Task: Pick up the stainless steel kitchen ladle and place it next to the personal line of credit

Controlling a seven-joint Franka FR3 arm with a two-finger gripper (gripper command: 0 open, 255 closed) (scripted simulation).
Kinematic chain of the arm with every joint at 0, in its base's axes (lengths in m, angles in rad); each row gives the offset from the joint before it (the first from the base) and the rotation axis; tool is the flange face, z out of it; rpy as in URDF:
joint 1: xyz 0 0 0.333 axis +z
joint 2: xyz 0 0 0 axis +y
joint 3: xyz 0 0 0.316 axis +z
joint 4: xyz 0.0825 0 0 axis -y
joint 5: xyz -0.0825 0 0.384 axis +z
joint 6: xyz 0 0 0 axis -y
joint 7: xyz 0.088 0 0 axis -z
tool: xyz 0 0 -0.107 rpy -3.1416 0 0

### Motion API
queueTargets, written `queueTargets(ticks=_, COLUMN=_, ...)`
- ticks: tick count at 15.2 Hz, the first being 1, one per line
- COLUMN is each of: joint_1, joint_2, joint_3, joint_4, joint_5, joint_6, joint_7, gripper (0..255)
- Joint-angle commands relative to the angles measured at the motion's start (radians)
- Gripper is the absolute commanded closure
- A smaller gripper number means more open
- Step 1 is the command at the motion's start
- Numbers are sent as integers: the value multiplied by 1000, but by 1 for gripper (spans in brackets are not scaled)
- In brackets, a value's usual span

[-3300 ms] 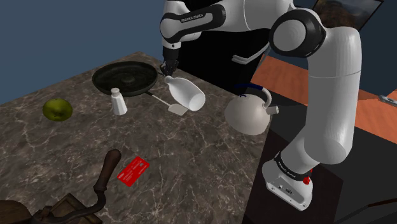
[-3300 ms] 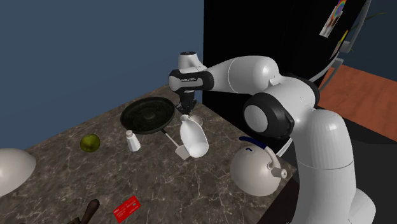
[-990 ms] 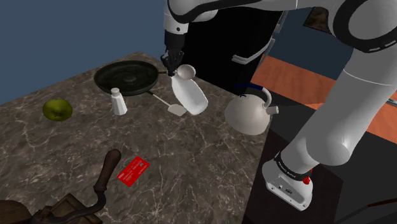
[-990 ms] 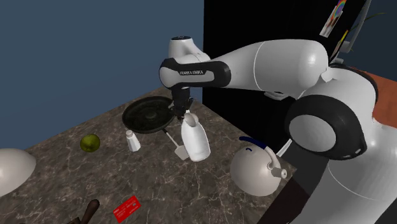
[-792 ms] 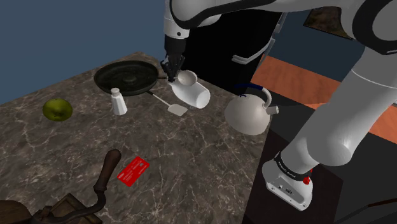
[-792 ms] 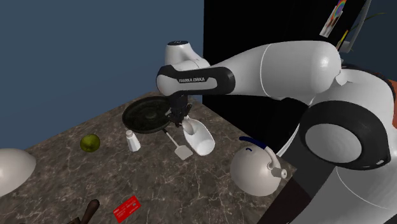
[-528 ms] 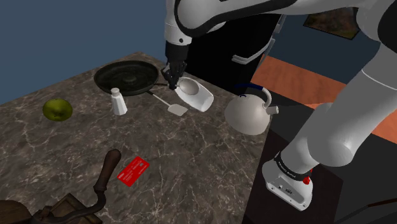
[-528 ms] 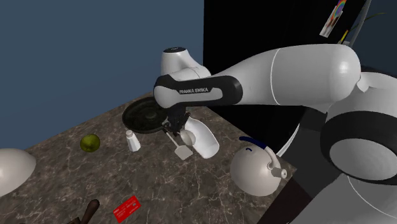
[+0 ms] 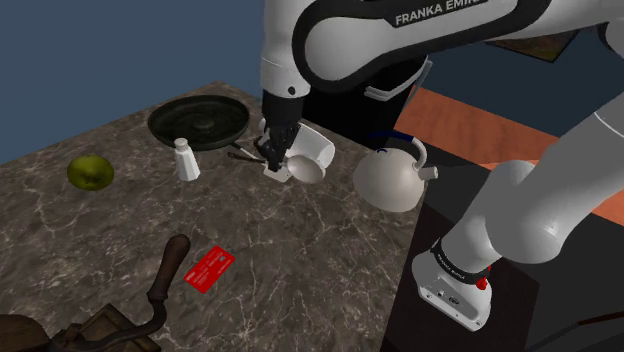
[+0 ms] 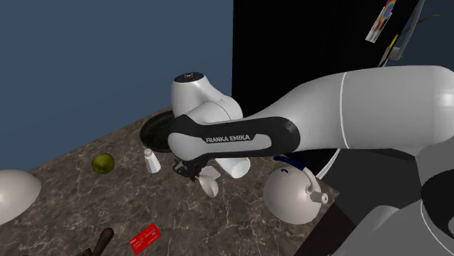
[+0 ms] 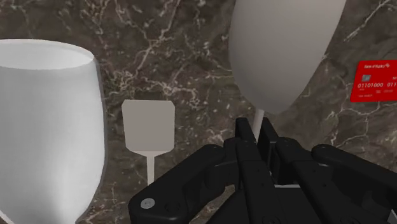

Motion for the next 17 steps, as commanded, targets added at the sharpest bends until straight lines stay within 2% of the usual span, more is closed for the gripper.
queueTargets(ticks=1, joint_1=21, joint_2=-36, joint_3=23, joint_4=-36, joint_5=16, joint_6=6, joint_7=36, gripper=255)
queueTargets(ticks=9, joint_1=113, joint_2=-134, joint_3=132, joint_4=-124, joint_5=78, joint_6=24, joint_7=197, gripper=255)
queueTargets(ticks=17, joint_1=201, joint_2=-170, joint_3=260, joint_4=-139, joint_5=128, joint_6=39, joint_7=382, gripper=255)
